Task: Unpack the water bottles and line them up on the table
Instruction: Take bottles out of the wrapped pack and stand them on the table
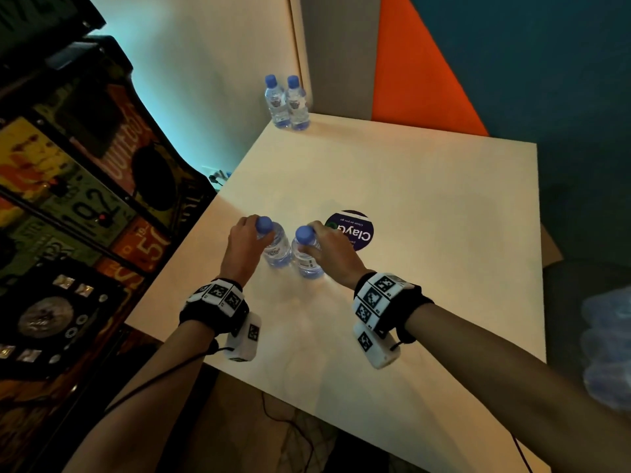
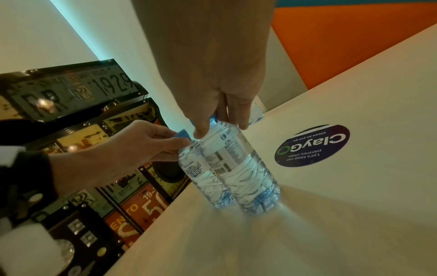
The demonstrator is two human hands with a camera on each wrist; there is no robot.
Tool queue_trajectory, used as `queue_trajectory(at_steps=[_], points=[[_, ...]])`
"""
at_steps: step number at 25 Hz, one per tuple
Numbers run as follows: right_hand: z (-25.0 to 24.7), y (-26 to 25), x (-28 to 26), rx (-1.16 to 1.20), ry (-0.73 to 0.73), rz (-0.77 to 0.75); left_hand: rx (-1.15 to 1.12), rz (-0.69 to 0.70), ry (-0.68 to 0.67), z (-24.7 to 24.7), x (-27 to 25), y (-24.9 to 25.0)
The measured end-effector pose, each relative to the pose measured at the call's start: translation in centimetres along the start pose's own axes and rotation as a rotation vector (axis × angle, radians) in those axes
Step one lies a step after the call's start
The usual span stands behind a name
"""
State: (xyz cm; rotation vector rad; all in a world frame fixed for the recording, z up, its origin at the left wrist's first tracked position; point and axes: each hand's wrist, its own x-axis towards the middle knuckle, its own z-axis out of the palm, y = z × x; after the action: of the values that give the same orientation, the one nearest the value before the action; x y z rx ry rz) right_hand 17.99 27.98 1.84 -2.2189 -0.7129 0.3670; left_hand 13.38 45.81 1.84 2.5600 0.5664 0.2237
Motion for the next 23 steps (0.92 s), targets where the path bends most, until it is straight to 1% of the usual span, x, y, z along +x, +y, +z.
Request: queue_trajectory(at_steps=[2, 4, 6, 7, 10, 13, 15, 20, 22, 23], points=[[-0.7, 0.3, -0.8, -0.015, -0.051, 0.007, -0.025, -0.041, 0.017, 0.1, -0.8, 0.4], [-1.8, 1.2, -2.3, -0.056, -0.062, -0.001, -0.020, -0.033, 0.090, 0.3, -2.8, 1.2], [-3.5, 2.8, -4.8, -0.105, -0.052, -0.007, 0.030, 0.060, 0.151, 1.0, -6.1, 2.8], [-4.4, 3.7, -6.3, -0.126, -0.058, -0.001, 0.044, 0.110, 0.146, 1.5, -7.9, 3.6], [-7.9, 7.4, -12.7, -0.161, -0.090, 0.067, 0.022, 0.231, 0.020, 4.6, -14.3, 7.6], [-11.5, 11.6, -20.0, -0.191, -0.047, 0.161, 0.043, 0.403, -0.117, 9.2, -19.4, 12.3], [-13.5, 14.1, -24.2, -0.196, -0.021, 0.232, -0.003, 0.482, -0.215, 12.3, -21.8, 15.6], [-19.5, 20.6, -35.4, -0.221, 0.120, 0.379, -0.067, 0.613, -0.441, 19.1, -27.9, 26.5], [-21.5, 23.3, -39.6, -0.212, 0.164, 0.467, -0.132, 0.625, -0.519, 21.0, -29.9, 30.7], [-22.2, 24.4, -41.2, -0.200, 0.177, 0.515, -0.186, 0.616, -0.536, 21.7, -30.6, 32.3]])
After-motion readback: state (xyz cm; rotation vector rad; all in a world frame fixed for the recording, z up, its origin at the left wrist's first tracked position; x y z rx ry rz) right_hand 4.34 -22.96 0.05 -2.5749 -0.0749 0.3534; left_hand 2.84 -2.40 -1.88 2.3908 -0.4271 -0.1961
